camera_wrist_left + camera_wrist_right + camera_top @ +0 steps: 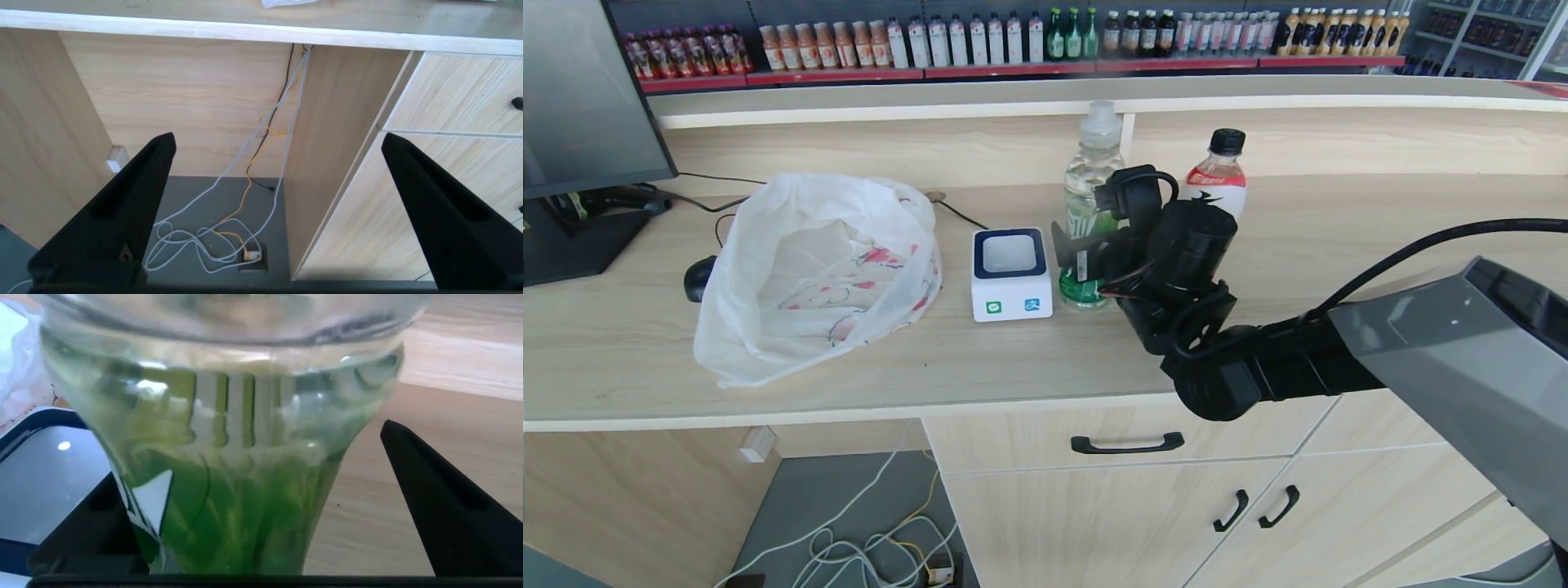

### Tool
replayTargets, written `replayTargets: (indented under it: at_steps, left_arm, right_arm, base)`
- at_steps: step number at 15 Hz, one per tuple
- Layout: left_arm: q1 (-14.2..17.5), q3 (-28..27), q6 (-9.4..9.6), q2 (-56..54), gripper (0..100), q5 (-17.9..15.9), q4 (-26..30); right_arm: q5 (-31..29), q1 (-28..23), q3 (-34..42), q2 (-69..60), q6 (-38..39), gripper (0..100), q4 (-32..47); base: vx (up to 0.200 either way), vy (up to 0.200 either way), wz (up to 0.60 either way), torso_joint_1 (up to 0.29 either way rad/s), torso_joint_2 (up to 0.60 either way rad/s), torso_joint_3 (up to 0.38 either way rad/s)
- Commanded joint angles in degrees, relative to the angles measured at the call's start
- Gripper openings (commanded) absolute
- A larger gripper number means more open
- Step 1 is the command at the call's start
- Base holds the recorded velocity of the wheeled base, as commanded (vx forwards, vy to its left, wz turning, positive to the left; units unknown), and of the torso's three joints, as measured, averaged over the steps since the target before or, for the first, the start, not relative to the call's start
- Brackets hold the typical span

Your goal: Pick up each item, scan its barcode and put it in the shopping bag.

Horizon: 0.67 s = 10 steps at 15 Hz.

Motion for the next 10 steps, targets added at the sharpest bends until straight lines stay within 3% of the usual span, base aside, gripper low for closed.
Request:
replayTargets:
  at_steps: [1,5,10]
  left_arm:
    - [0.0,0.0,0.0,0.0,100,0.0,0.0]
    - [0.0,0.0,0.0,0.0,100,0.0,0.0]
    - [0.0,0.0,0.0,0.0,100,0.0,0.0]
  right_arm:
    - [0.0,-0.1,-1.7,0.1,0.3,100,0.8]
    - [0.0,-0.1,-6.7,1.9,0.4,100,3.5]
    - [-0.1,0.0,-7.1,1.9,0.5,100,3.8]
  base:
    - [0.0,0.0,0.0,0.0,0.0,0.0]
    - [0.0,0.0,0.0,0.0,0.0,0.0]
    - [0.0,0.0,0.0,0.0,0.0,0.0]
